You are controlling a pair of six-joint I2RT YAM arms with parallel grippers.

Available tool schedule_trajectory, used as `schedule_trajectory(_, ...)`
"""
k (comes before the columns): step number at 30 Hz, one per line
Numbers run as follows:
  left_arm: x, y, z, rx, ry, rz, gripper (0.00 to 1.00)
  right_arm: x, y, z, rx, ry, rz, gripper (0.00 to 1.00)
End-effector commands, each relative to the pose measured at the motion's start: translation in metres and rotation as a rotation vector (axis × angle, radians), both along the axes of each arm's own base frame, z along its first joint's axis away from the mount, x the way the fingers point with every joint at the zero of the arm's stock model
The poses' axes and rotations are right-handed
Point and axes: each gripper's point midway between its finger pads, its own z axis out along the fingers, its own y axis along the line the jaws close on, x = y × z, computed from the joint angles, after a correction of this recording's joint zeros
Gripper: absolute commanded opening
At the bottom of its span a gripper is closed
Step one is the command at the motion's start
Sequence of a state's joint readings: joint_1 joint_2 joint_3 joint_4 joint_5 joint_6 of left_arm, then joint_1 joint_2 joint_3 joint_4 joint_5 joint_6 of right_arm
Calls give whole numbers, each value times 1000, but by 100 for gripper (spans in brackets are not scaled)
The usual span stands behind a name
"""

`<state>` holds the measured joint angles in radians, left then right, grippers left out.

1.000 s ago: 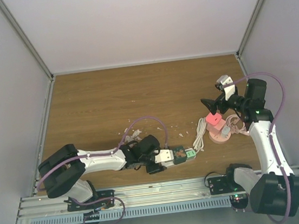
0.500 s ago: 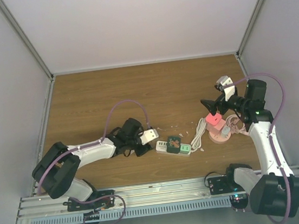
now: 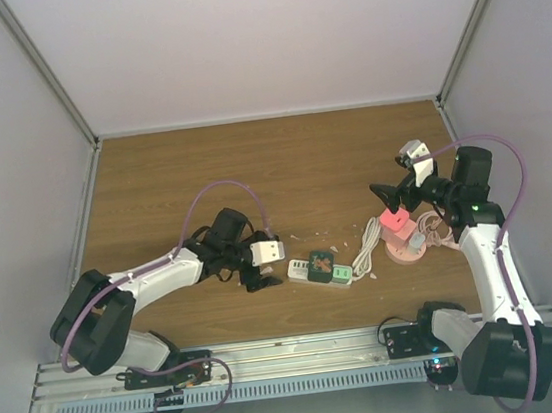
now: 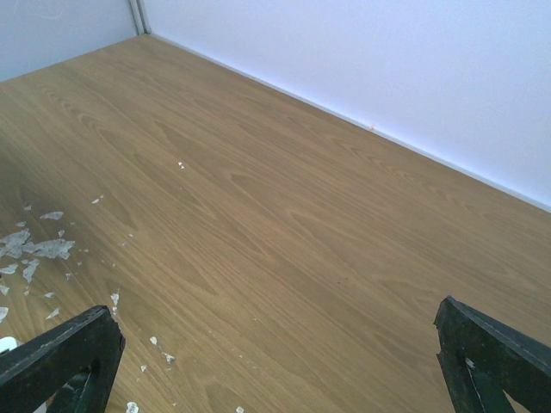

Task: Pull the plug off the socket

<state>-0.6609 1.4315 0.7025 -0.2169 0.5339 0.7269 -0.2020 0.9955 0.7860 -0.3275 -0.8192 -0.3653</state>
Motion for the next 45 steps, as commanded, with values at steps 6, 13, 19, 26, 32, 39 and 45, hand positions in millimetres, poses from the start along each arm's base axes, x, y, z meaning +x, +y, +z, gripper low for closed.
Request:
schedule_trajectory(6, 16, -37, 3, -47, 3, -137, 89, -3, 3, 3, 8, -23, 21, 99)
schedule_trajectory(13, 11, -52, -17, 4, 36, -187, 83, -3, 4, 2, 12, -20, 29, 100)
schedule_trajectory(19, 2, -57, -31, 61, 44, -223, 77, -4, 5, 1, 16, -19, 37, 100)
schedule_trajectory(26, 16, -52, -43, 113, -18, -145, 56, -5, 6, 3, 17, -24, 43, 100)
schedule_trajectory(32, 33, -38, -32, 81, -27, -52, 44, -7, 8, 4, 22, -26, 54, 100)
schedule_trajectory(39, 48, -7, -29, 81, -8, 20, 39, -8, 10, 4, 25, -27, 68, 100)
schedule_trajectory(45, 59, 22, -29, 81, 15, 100, 37, -11, 14, 1, 38, -22, 93, 100)
